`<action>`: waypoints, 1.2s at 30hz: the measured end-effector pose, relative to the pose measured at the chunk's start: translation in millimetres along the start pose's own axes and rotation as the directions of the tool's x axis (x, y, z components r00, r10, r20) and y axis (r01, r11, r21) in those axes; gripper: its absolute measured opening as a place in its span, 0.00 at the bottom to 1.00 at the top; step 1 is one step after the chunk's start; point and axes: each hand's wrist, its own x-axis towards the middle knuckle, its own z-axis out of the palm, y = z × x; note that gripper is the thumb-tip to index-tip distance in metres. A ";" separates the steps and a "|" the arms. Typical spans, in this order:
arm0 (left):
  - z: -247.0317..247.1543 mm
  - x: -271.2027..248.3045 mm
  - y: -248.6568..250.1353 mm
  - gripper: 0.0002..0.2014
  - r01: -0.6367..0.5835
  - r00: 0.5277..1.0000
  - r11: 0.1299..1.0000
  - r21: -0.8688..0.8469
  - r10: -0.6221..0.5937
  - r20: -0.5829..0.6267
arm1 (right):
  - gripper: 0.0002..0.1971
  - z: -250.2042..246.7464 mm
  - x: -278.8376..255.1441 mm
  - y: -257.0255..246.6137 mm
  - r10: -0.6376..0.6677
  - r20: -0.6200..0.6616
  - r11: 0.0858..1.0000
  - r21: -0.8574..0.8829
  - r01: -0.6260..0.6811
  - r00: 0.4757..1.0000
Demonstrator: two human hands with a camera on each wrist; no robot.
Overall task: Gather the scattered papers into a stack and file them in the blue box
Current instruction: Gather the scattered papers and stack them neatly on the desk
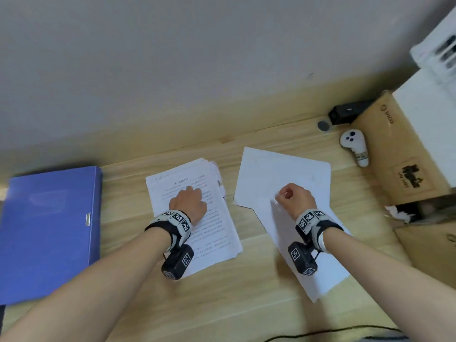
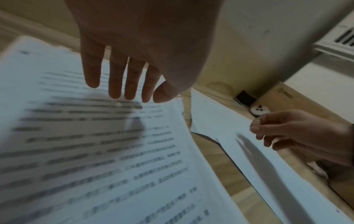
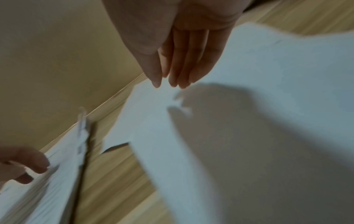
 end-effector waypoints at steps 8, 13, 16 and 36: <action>20.3 39.2 97.2 0.28 -0.463 0.884 0.880 0.106 0.467 -0.011 | 0.24 -64.9 10.0 93.3 0.125 -0.078 0.977 -0.166 -0.137 0.989; 38.2 50.5 123.2 0.30 -0.493 0.859 0.769 0.407 0.505 0.086 | 0.28 -53.8 9.9 115.0 0.158 -0.084 0.962 -0.212 -0.173 0.984; 42.0 53.4 128.0 0.28 -0.481 0.840 0.723 0.496 0.542 0.025 | 0.21 -50.5 14.3 122.3 0.159 -0.040 0.969 -0.183 -0.164 0.986; -84.4 10.7 104.3 0.11 -0.218 0.962 0.690 -0.690 0.033 -0.271 | 0.12 -99.8 -3.4 72.4 0.137 -0.124 0.991 0.007 -0.137 0.983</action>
